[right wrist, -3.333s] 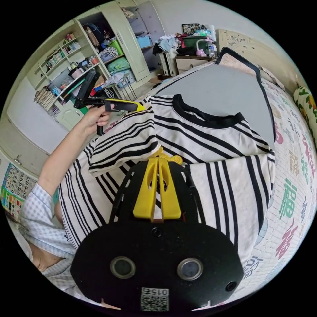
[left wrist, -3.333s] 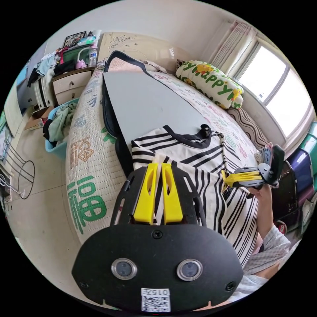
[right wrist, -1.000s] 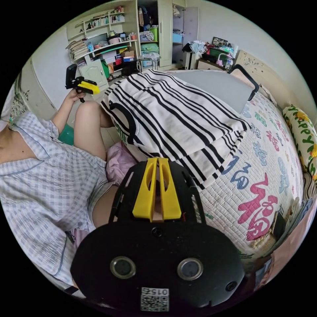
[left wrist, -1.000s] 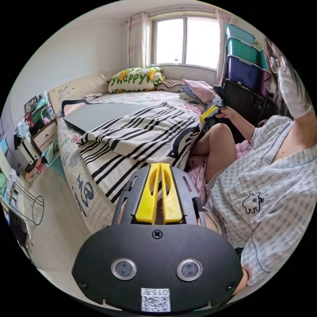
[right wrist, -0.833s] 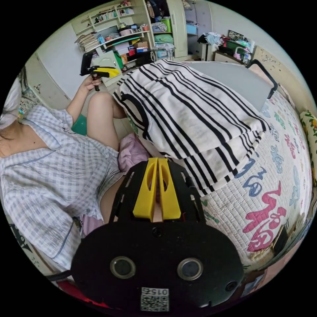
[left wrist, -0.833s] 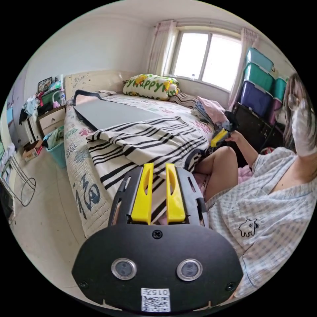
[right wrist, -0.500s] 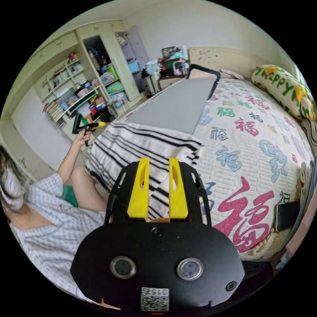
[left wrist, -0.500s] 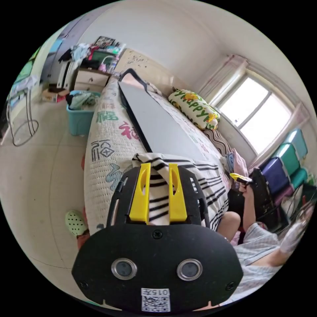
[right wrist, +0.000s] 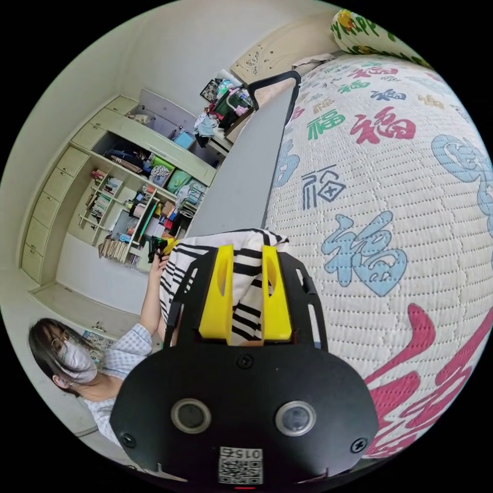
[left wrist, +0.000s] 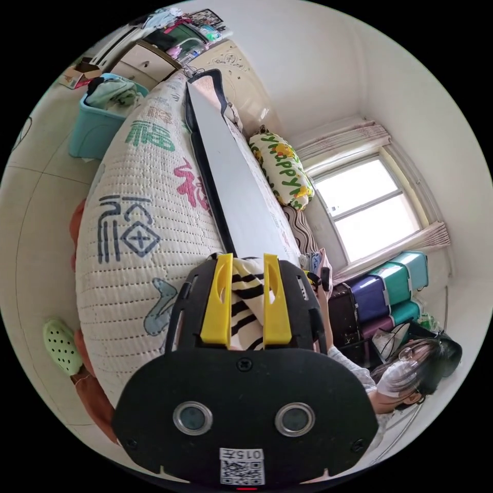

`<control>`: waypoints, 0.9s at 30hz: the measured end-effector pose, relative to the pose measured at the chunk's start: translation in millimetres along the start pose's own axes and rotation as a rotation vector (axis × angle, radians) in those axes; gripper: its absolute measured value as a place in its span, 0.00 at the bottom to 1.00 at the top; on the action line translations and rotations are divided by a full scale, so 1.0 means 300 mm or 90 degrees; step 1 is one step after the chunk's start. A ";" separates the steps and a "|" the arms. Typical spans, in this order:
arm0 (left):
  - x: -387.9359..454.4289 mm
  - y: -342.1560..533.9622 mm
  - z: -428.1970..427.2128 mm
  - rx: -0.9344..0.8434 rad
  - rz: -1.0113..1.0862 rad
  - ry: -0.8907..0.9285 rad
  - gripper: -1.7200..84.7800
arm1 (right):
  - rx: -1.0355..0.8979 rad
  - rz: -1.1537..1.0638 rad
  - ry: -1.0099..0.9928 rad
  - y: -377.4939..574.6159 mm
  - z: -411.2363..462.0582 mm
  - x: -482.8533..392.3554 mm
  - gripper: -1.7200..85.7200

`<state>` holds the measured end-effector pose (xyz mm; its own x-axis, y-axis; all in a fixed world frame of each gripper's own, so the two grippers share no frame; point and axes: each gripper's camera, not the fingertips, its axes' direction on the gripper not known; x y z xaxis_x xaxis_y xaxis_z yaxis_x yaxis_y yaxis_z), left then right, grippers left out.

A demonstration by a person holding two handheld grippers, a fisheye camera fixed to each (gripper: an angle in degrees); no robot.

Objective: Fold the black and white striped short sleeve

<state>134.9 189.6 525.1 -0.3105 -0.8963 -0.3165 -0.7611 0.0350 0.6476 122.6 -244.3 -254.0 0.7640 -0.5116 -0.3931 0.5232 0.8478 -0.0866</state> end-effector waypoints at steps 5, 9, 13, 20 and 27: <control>0.043 -0.035 0.004 -0.016 0.028 -0.045 0.05 | 0.023 -0.036 0.025 -0.034 -0.020 -0.007 0.05; 0.071 -0.032 -0.040 0.031 0.057 -0.056 0.01 | 0.034 -0.043 0.056 -0.034 -0.040 -0.006 0.03; 0.095 -0.028 -0.093 0.083 0.076 -0.088 0.02 | 0.073 -0.048 0.044 -0.020 -0.081 0.002 0.03; 0.065 -0.059 -0.016 -0.027 0.040 -0.065 0.12 | 0.067 -0.030 0.038 -0.019 -0.072 0.047 0.03; 0.127 -0.035 -0.058 -0.026 0.052 -0.111 0.12 | 0.072 -0.029 0.028 -0.018 -0.079 0.063 0.03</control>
<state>140.9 147.3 518.4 -0.4662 -0.8014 -0.3746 -0.7066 0.0825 0.7028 125.4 -255.2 -282.7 0.7229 -0.5402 -0.4308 0.5979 0.8016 -0.0018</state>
